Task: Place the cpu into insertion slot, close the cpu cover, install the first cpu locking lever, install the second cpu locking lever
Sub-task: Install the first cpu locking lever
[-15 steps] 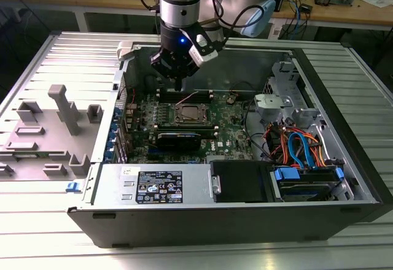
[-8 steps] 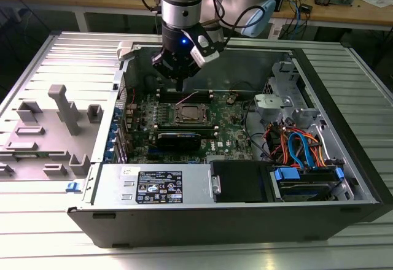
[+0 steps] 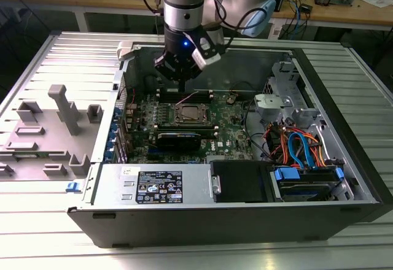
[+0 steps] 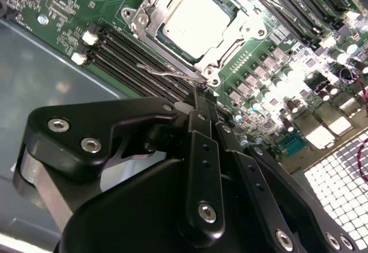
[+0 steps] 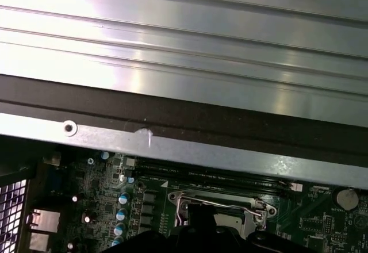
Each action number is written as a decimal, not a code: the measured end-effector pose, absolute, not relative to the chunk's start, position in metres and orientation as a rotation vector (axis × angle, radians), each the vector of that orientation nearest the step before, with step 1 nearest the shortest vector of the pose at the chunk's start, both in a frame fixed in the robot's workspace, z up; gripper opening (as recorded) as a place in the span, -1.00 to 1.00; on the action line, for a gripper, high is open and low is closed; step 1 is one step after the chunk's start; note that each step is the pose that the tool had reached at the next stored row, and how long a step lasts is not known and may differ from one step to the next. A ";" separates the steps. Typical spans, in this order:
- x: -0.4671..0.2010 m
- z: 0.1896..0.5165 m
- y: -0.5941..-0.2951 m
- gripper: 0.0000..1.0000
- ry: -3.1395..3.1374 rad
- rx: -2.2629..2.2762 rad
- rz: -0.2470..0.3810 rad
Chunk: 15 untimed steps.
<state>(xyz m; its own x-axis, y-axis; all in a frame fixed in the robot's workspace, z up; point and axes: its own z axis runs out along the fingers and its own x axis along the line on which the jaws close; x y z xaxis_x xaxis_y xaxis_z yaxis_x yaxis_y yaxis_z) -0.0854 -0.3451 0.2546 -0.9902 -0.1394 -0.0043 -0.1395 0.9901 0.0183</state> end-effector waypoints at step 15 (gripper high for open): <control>-0.085 0.254 -0.347 -0.79 3.133 -0.185 0.030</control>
<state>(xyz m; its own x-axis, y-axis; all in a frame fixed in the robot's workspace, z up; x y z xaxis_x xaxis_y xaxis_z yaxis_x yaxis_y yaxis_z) -0.0852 -0.3475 0.2541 -0.9931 -0.1174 -0.0045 -0.1175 0.9929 0.0187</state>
